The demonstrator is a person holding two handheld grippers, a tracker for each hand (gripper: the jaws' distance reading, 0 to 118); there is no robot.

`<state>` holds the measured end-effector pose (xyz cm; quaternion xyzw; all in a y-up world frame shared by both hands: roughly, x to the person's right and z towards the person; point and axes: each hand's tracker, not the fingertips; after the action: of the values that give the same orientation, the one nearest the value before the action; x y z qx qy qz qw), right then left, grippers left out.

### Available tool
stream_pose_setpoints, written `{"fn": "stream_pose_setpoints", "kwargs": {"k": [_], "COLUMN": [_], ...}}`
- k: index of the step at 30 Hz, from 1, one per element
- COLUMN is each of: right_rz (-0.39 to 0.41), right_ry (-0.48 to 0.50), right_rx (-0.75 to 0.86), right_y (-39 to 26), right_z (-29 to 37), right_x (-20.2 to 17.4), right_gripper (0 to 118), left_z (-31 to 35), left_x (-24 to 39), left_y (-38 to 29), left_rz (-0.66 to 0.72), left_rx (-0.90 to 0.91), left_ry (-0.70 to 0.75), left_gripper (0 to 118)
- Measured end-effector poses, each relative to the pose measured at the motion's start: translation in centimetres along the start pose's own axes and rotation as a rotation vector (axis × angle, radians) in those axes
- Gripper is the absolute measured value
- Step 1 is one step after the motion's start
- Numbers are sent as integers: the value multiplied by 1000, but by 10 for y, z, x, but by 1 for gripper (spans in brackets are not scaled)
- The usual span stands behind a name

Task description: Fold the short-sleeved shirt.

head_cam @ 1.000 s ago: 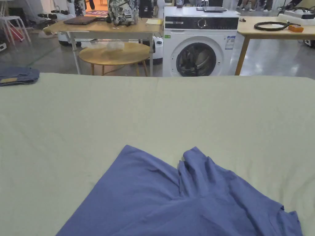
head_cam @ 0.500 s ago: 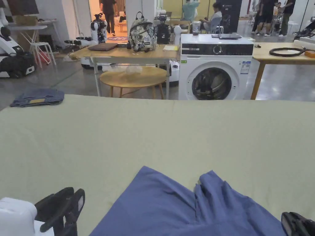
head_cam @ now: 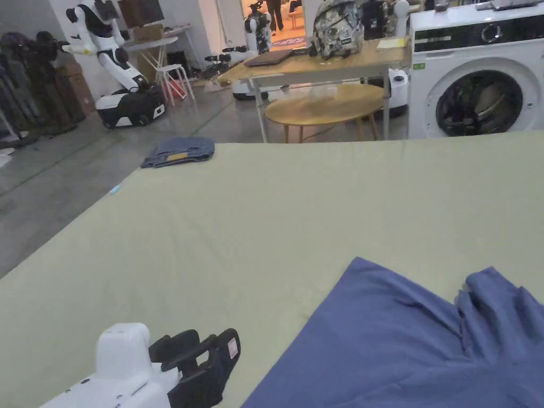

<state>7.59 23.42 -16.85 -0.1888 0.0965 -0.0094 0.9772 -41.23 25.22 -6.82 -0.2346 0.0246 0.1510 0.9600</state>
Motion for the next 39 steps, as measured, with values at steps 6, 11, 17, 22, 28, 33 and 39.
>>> {"fn": "stream_pose_setpoints", "kwargs": {"k": [6,11,17,22,28,33,39], "right_rz": [-70,-59,-86,-54,40,-31,114], "right_ry": [24,12,7,36,163,117,95], "right_rx": [-60,-71,-78,-135,-447,-709,-757], "right_y": [-12,-12,-6,11,41,27,8], "right_z": [-4,1,-6,-41,-181,-284,-301], "right_x": [6,8,14,26,75,96,80], "right_gripper": [0,0,0,43,47,49,1], "left_z": [-28,-61,-65,-75,-74,-73,-72], "left_x": [-50,-58,-41,-36,-46,-53,-56], "left_y": [-70,-113,-110,-109,-113,-114,-118], "left_rz": [200,290,171,107,159,214,249], "left_rx": [-166,-331,-323,-370,-353,-345,-334], "left_ry": [80,173,193,198,196,175,169], "left_gripper": [59,20,1,1,1,1,1]}}
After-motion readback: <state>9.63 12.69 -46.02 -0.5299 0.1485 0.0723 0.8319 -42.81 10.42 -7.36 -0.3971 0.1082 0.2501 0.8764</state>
